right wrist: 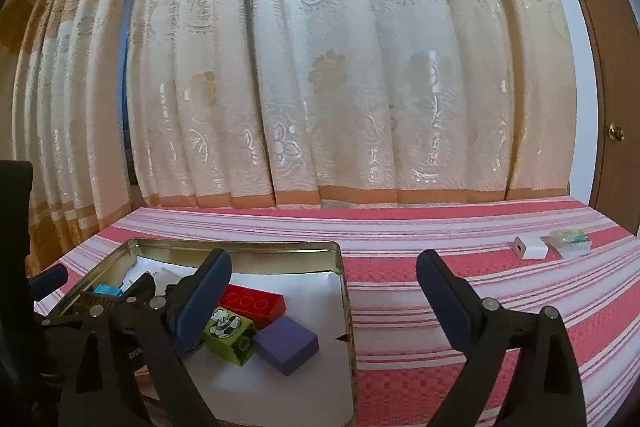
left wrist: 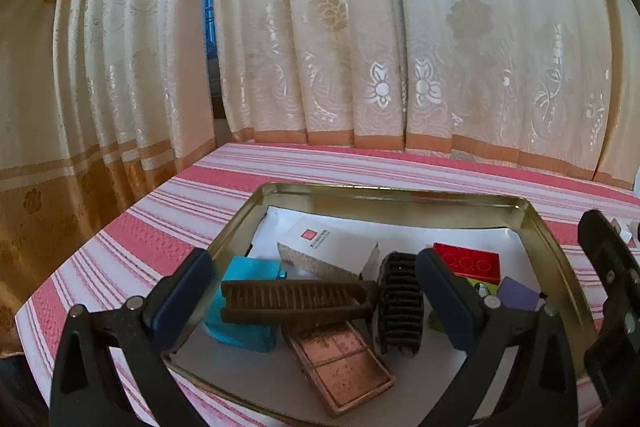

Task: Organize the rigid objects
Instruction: 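Move both grippers from the tray toward the white plug and clear box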

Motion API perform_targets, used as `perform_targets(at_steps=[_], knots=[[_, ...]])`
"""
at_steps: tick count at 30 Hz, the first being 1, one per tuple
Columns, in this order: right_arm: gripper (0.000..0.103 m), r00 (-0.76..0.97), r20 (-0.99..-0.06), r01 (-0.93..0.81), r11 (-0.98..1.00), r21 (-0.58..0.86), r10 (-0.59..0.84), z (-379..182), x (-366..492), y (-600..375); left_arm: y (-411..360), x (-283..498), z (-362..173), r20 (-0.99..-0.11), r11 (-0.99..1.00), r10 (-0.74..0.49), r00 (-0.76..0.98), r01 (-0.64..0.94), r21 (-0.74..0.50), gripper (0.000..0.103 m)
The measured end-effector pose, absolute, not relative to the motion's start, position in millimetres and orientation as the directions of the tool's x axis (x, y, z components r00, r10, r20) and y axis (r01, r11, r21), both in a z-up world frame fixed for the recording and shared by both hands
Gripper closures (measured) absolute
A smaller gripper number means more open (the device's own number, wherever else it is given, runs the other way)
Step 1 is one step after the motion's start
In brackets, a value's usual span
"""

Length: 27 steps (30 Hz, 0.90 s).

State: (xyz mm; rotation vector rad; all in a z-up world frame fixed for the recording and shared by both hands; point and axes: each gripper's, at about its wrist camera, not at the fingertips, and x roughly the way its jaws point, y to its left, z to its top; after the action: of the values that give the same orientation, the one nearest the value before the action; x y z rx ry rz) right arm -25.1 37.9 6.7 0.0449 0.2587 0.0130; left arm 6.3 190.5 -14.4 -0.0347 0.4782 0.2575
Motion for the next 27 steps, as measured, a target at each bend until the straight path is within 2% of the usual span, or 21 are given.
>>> perform_targets(at_steps=[9,27], knots=[[0.008,0.960,-0.279,0.032,0.996,0.089,-0.006,5,-22,19,174,0,-13,-0.443,0.962,0.268,0.855,-0.265,0.069,0.000],[0.008,0.950,-0.307,0.089,0.988,0.125,-0.047,3,-25,-42,120,-9,-9,-0.428,0.980,0.192,0.883,-0.194,0.040,0.000]])
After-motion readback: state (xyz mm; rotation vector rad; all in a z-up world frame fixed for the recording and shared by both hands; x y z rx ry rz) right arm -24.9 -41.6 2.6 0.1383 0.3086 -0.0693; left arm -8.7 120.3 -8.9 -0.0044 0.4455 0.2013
